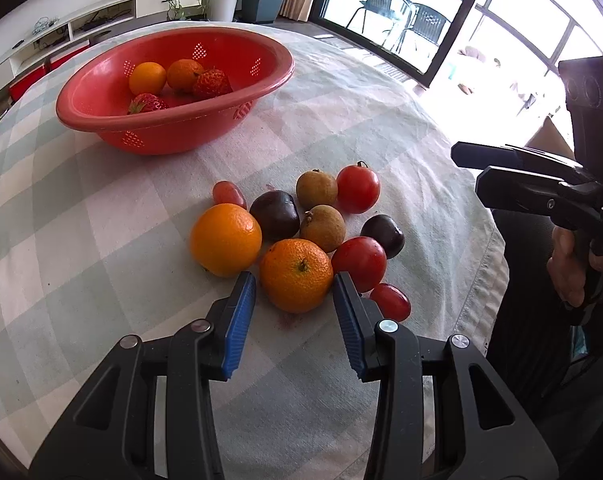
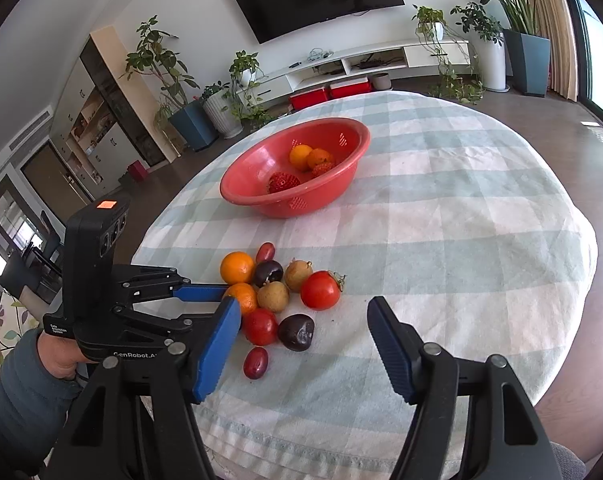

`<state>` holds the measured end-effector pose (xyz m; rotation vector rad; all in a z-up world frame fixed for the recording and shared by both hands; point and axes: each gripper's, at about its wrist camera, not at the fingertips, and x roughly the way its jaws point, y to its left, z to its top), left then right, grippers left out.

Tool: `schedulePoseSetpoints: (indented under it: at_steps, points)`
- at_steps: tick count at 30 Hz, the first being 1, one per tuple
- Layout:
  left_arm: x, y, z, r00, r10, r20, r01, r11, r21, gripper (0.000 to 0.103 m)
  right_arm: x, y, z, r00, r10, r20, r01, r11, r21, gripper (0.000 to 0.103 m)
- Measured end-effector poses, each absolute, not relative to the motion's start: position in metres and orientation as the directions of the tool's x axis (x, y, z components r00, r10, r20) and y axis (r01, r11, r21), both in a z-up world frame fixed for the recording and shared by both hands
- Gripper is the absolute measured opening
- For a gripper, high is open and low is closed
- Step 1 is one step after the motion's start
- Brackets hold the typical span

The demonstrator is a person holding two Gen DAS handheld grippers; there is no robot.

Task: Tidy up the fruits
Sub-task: 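Move both open tools toward the remaining fruit pile, then grasp a mandarin with the left tool while the right tool grasps a dark plum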

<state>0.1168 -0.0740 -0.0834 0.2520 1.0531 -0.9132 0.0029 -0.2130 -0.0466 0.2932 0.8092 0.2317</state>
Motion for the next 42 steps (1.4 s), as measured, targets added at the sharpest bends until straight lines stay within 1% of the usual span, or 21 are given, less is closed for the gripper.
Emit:
schedulePoseSetpoints:
  at_steps: [13,20,24,30,33,39,42]
  points:
    - [0.117,-0.079,-0.087,0.197,-0.529,-0.826,0.736,0.636,-0.231,0.036,0.003,-0.214,-0.051,0.656,0.308,-0.689,-0.081,0.936,0.342,0.069]
    - [0.112,-0.073,-0.085,0.22,-0.537,-0.814,0.715,0.656,-0.239,0.036,0.005,-0.207,-0.055,0.635,0.283,-0.719,-0.089,0.951,0.296,0.069]
    - [0.108,-0.061,-0.08,0.237,-0.545,-0.805,0.696,0.673,-0.251,0.036,0.008,-0.199,-0.062,0.608,0.268,-0.747,-0.103,0.96,0.261,0.064]
    - [0.101,-0.044,-0.074,0.261,-0.555,-0.79,0.666,0.696,-0.269,0.036,0.015,-0.185,-0.077,0.558,0.257,-0.789,-0.139,0.966,0.216,0.062]
    - [0.098,-0.037,-0.072,0.27,-0.562,-0.782,0.652,0.704,-0.281,0.036,0.018,-0.178,-0.08,0.548,0.236,-0.802,-0.16,0.971,0.177,0.06]
    - [0.097,-0.025,-0.073,0.283,-0.567,-0.774,0.624,0.721,-0.301,0.036,0.026,-0.171,-0.088,0.523,0.199,-0.829,-0.19,0.975,0.114,0.052]
    - [0.097,-0.024,-0.076,0.281,-0.571,-0.772,0.618,0.723,-0.31,0.036,0.028,-0.17,-0.089,0.523,0.191,-0.831,-0.206,0.974,0.095,0.051]
